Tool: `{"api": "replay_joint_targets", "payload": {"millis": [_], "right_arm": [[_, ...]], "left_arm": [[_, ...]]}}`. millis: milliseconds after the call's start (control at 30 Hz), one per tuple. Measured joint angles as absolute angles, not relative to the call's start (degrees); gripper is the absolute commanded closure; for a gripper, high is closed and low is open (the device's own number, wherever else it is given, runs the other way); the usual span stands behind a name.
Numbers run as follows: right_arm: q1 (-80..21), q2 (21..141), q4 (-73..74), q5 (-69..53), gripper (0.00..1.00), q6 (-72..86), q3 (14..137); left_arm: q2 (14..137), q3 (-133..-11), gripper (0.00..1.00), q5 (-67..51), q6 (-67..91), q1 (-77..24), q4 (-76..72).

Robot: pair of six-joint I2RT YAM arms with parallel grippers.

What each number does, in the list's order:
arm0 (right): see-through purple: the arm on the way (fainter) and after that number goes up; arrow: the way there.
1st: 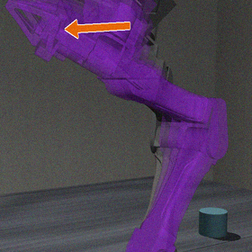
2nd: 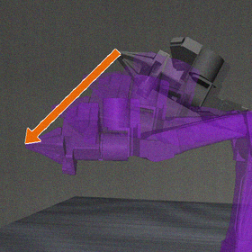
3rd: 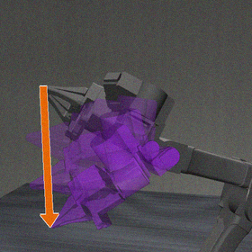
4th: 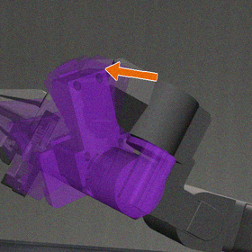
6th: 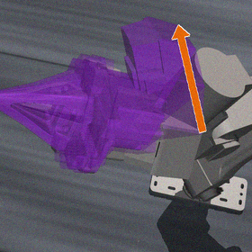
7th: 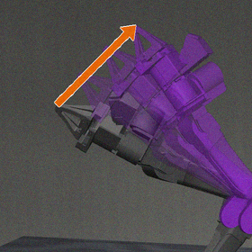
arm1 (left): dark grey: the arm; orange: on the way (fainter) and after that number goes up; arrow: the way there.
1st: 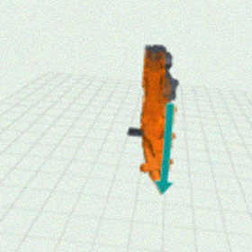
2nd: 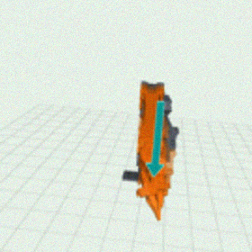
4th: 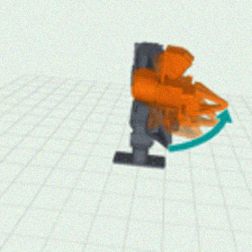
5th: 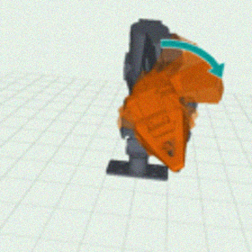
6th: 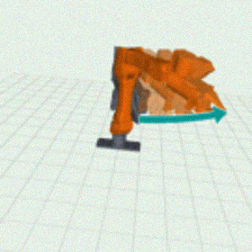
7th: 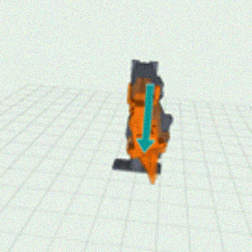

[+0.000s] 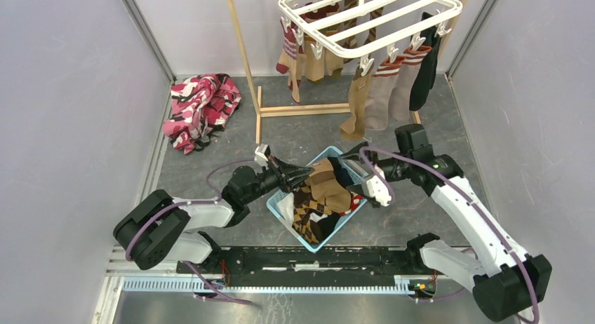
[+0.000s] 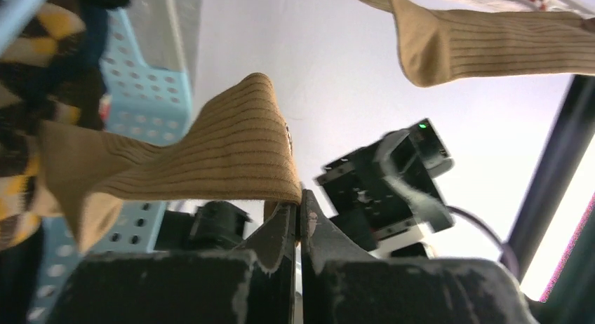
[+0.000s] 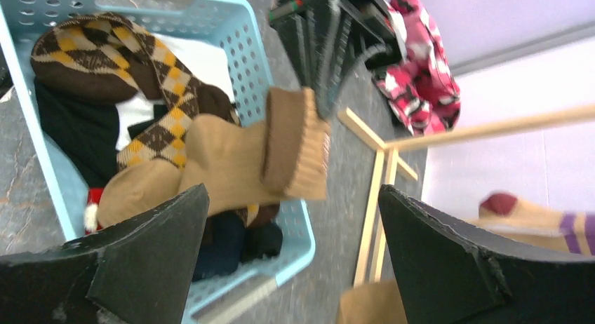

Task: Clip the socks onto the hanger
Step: Pick up the sock from the bin.

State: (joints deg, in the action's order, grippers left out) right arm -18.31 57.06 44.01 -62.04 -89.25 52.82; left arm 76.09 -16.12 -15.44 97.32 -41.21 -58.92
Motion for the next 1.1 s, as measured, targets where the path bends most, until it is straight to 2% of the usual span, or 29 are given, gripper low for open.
{"api": "replay_joint_targets", "payload": {"millis": [200,500,567,633,667,767,800,900,1100], "right_arm": [[-26.2,58.4,33.0,-59.4,0.11,-85.6,47.6],[-28.9,58.6,16.5,-54.2,0.46,-71.3,47.0],[-28.9,58.6,15.1,-53.1,0.6,-69.6,47.0],[-28.9,58.6,13.7,-52.3,0.83,-67.6,47.0],[-28.9,58.6,13.4,-52.3,0.98,-67.4,47.0],[-28.9,58.6,13.3,-53.7,1.0,-64.7,47.0],[-28.9,58.6,13.6,-54.3,1.0,-63.6,47.1],[-28.8,59.0,15.1,-55.2,1.0,-59.0,48.4],[-25.7,60.8,19.9,-56.6,1.0,-52.2,53.1]], "left_arm": [[79.4,-18.8,0.98,-19.2,105.9,-41.2,-65.2],[84.2,-20.4,0.98,-23.1,112.6,-41.2,-74.3],[84.8,-20.4,0.97,-23.2,113.6,-41.2,-75.7],[84.8,-20.4,0.83,-23.2,114.2,-41.2,-76.8],[84.8,-20.4,0.78,-23.2,114.4,-41.2,-77.2],[85.0,-20.4,0.64,-23.2,115.1,-41.2,-78.9],[85.3,-20.2,0.55,-23.1,115.0,-41.1,-80.1],[86.0,-18.3,0.36,-22.8,113.2,-40.5,-83.6],[84.3,-10.8,0.31,-25.0,96.6,-36.1,-84.4]]}}
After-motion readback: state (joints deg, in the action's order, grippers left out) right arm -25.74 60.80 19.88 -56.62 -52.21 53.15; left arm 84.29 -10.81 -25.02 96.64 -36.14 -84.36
